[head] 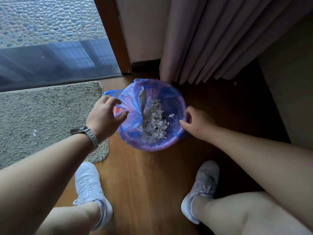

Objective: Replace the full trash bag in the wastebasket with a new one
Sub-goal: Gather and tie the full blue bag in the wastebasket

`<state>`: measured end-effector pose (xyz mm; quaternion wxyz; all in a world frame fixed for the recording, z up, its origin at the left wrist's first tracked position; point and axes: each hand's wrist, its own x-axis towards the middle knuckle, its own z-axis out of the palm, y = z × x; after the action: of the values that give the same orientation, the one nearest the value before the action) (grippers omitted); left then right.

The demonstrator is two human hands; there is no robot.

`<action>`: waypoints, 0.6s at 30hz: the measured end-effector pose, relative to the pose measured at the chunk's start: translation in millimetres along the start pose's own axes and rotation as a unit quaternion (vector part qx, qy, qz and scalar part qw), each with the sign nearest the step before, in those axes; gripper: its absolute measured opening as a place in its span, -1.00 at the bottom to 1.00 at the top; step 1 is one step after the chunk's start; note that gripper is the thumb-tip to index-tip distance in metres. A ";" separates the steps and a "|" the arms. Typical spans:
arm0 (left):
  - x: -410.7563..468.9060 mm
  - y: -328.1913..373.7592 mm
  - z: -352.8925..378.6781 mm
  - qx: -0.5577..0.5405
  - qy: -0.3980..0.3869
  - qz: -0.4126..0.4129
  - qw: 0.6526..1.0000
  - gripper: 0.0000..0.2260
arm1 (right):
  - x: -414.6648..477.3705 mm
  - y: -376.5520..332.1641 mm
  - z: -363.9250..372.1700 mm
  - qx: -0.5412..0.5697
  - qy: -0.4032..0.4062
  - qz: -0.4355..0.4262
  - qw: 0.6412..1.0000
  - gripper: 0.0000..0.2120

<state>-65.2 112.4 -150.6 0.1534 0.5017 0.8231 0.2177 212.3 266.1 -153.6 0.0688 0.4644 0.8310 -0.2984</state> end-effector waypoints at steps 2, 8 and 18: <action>4.5 -1.3 1.7 0.023 0.002 -0.044 0.999 -0.57 | 4.4 4.8 -2.9 0.000 0.014 0.019 1.000 -0.74; 18.2 -2.8 14.0 0.035 -0.049 -0.189 0.980 -0.41 | 20.7 0.2 0.5 0.019 0.010 0.043 0.999 -0.72; 26.0 1.1 21.0 0.054 0.006 -0.201 0.978 -0.84 | 23.2 -14.6 2.6 -0.045 0.022 0.003 0.999 -0.89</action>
<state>-66.1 140.4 -169.0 0.1614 0.3318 0.9188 0.1404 187.1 275.8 -158.5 0.0718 0.4697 0.8437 -0.2499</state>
